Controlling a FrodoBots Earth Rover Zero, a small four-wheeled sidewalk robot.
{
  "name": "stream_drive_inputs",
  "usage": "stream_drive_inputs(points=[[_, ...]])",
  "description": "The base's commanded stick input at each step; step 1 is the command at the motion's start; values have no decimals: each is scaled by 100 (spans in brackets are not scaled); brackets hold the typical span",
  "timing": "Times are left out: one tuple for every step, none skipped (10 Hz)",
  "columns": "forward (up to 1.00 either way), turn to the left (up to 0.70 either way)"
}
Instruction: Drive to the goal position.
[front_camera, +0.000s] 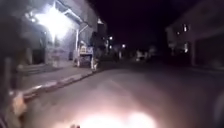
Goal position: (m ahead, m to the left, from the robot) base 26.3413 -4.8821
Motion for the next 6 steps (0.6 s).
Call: stream_drive_inputs(points=[[100, -27], [100, -27], [100, -24], [100, -2], [100, 0], [100, 0]])
